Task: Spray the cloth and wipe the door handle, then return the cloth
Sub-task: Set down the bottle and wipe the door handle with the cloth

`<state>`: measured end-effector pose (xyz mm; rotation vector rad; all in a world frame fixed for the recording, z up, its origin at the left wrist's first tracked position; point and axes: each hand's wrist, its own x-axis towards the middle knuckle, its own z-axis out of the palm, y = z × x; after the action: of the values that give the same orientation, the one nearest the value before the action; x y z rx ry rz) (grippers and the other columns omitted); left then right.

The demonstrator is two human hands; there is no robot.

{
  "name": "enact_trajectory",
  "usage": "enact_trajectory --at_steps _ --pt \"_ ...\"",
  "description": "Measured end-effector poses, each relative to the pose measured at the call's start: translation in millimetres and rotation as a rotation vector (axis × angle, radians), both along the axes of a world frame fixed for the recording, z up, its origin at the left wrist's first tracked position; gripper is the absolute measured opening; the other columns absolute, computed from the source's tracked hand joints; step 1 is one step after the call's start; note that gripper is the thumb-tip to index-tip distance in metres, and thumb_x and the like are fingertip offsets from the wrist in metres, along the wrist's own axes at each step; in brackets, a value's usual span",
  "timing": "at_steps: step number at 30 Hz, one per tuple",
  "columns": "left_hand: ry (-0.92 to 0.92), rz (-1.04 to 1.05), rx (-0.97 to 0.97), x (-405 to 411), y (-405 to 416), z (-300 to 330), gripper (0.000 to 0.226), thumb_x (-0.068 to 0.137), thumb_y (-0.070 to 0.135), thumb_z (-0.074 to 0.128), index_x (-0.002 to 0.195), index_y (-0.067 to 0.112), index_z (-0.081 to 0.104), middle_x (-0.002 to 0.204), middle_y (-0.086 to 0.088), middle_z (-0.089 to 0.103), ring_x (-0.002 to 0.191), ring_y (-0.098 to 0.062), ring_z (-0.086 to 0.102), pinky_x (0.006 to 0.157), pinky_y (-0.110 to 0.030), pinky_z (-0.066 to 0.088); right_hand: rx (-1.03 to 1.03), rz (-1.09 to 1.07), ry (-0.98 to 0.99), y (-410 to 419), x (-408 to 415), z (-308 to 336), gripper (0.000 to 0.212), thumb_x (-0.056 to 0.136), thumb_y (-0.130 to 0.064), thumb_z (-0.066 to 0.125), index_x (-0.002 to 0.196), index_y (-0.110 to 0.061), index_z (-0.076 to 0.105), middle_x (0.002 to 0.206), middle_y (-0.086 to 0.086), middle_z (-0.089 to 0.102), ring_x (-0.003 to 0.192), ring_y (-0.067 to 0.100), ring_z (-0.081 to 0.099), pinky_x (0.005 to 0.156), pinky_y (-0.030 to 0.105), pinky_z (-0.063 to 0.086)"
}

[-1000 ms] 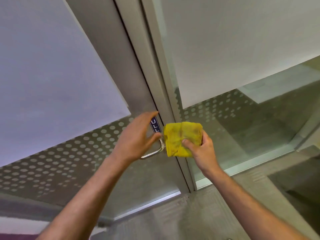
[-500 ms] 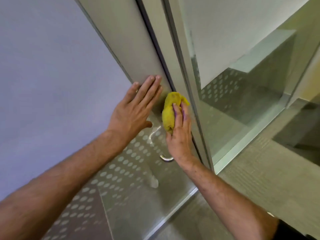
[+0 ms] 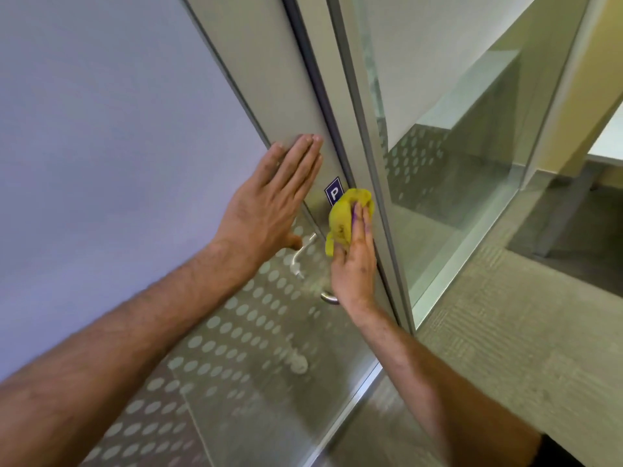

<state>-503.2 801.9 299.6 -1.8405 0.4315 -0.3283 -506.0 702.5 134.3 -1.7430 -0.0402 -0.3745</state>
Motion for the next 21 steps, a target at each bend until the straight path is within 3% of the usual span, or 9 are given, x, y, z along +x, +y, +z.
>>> enact_trajectory --at_steps 1,4,6,9,11,13,17,19,21 --pt "-0.002 -0.009 0.0 0 0 1 0.14 0.071 0.096 0.035 0.166 -0.002 0.001 0.176 -0.019 0.002 0.163 -0.031 0.008 0.128 -0.05 0.0 0.022 -0.003 -0.062 6 2 14 0.082 0.087 0.005 0.059 0.157 -0.015 0.022 0.167 0.005 0.012 0.15 0.013 0.014 0.12 0.023 0.022" --pt "-0.012 -0.064 -0.073 1 0 0 0.128 0.083 0.086 0.04 0.165 -0.007 0.006 0.174 -0.024 0.007 0.162 -0.035 0.013 0.132 -0.046 0.013 -0.039 0.083 -0.292 17 7 30 0.074 0.09 0.004 0.054 0.156 -0.014 0.025 0.166 0.005 0.013 0.154 0.028 0.007 0.123 0.03 0.017" --pt "-0.022 -0.075 -0.117 1 0 -1 0.127 0.084 0.085 0.041 0.164 -0.009 0.008 0.173 -0.026 0.008 0.162 -0.036 0.014 0.132 -0.044 0.016 -0.108 0.091 -0.346 11 11 18 0.069 0.089 0.009 0.054 0.152 -0.011 0.035 0.164 0.01 0.022 0.153 0.032 0.009 0.122 0.021 0.015" --pt "-0.021 -0.014 -0.094 0 -1 3 0.148 0.069 0.096 0.044 0.163 -0.011 0.004 0.173 -0.027 0.002 0.163 -0.036 0.009 0.133 -0.044 0.011 -0.243 0.142 -0.268 -8 2 -20 0.07 0.085 0.012 0.057 0.148 -0.013 0.044 0.162 0.005 0.029 0.152 0.031 0.014 0.119 0.03 0.026" --pt "-0.008 -0.004 -0.095 0 -1 3 0.152 0.067 0.098 0.041 0.163 -0.013 0.0 0.173 -0.028 -0.002 0.163 -0.037 0.006 0.133 -0.046 0.01 -0.272 0.18 -0.109 -23 -2 -42 0.068 0.084 0.013 0.06 0.145 -0.013 0.048 0.16 0.004 0.033 0.152 0.031 0.016 0.115 0.041 0.037" --pt "0.003 0.0 -0.09 0 -1 3 0.152 0.068 0.1 0.036 0.162 -0.013 0.0 0.173 -0.029 -0.002 0.163 -0.038 0.006 0.133 -0.047 0.01 -0.282 0.199 -0.001 -32 1 -47 0.064 0.084 0.011 0.065 0.141 -0.015 0.054 0.157 0.001 0.038 0.151 0.028 0.019 0.111 0.043 0.043" --pt "-0.001 0.003 -0.066 2 -3 4 0.152 0.067 0.102 0.029 0.162 -0.014 0.003 0.172 -0.031 0.0 0.162 -0.039 0.009 0.131 -0.049 0.011 -0.36 0.252 -0.186 -48 21 -36 0.045 0.078 0.002 0.075 0.118 -0.017 0.073 0.14 0.002 0.061 0.141 0.028 0.042 0.108 0.034 0.043" --pt "0.004 0.005 -0.072 3 -4 5 0.152 0.067 0.102 0.028 0.162 -0.014 0.003 0.172 -0.031 0.0 0.162 -0.039 0.009 0.131 -0.049 0.012 -0.515 0.353 -0.26 -71 32 -44 0.042 0.073 0.008 0.075 0.109 -0.013 0.077 0.132 0.005 0.066 0.135 0.035 0.049 0.109 0.04 0.04" --pt "0.011 0.008 -0.075 2 -5 5 0.152 0.067 0.102 0.027 0.162 -0.014 0.004 0.172 -0.031 0.001 0.162 -0.039 0.01 0.131 -0.049 0.014 -0.582 0.422 -0.189 -97 38 -58 0.052 0.073 0.015 0.069 0.116 -0.012 0.074 0.138 0.008 0.062 0.136 0.038 0.047 0.107 0.049 0.045"
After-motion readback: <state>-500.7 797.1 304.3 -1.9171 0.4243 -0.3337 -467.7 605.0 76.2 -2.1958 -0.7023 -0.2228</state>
